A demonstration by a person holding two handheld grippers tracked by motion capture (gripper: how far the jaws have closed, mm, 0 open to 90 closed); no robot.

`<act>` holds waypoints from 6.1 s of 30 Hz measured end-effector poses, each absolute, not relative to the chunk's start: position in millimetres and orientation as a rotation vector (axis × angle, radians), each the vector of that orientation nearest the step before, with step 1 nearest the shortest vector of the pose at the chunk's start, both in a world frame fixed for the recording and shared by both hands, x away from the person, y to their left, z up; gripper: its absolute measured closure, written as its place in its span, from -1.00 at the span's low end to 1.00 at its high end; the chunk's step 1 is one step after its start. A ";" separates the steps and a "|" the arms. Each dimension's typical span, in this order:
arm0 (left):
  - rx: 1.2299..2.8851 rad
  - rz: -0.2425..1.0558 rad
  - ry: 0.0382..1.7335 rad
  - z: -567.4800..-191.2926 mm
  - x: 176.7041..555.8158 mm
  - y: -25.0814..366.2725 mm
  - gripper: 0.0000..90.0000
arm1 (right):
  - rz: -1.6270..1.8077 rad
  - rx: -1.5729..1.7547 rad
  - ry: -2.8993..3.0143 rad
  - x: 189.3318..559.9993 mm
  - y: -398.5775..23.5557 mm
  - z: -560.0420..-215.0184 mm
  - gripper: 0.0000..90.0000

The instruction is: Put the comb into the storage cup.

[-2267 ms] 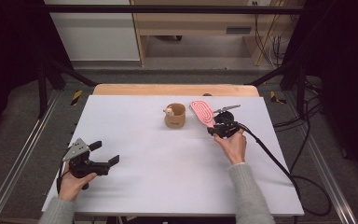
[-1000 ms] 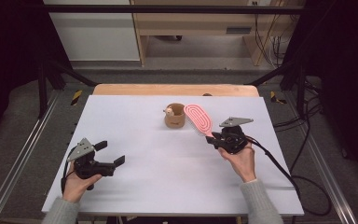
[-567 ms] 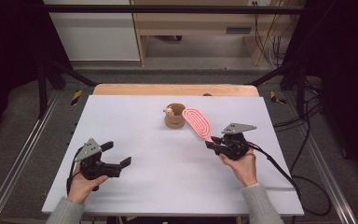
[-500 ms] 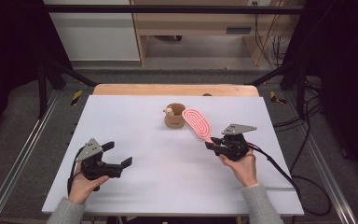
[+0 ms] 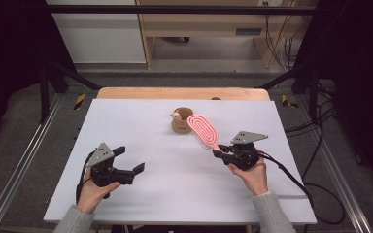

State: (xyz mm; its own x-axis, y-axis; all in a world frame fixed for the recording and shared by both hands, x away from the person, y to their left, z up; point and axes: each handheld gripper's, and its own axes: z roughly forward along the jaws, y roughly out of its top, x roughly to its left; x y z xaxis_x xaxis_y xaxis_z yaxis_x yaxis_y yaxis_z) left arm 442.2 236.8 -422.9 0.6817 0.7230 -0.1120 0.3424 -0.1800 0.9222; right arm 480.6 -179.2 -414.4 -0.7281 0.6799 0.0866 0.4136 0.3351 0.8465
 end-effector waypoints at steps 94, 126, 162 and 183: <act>1.739 0.300 0.816 -367.9 483.1 121.2 -1.00 | 1.468 0.883 2.258 470.0 -176.6 -410.7 0.56; 1.718 0.275 0.852 -365.6 490.1 82.6 -1.00 | 1.471 0.878 2.242 469.0 -176.6 -410.4 0.56; 1.690 0.227 0.912 -374.7 495.0 66.9 -0.45 | 1.478 0.845 2.233 468.2 -175.1 -411.4 0.56; 1.632 0.194 0.988 -374.1 495.2 64.9 -0.18 | 1.478 0.820 2.224 468.9 -173.3 -414.0 0.55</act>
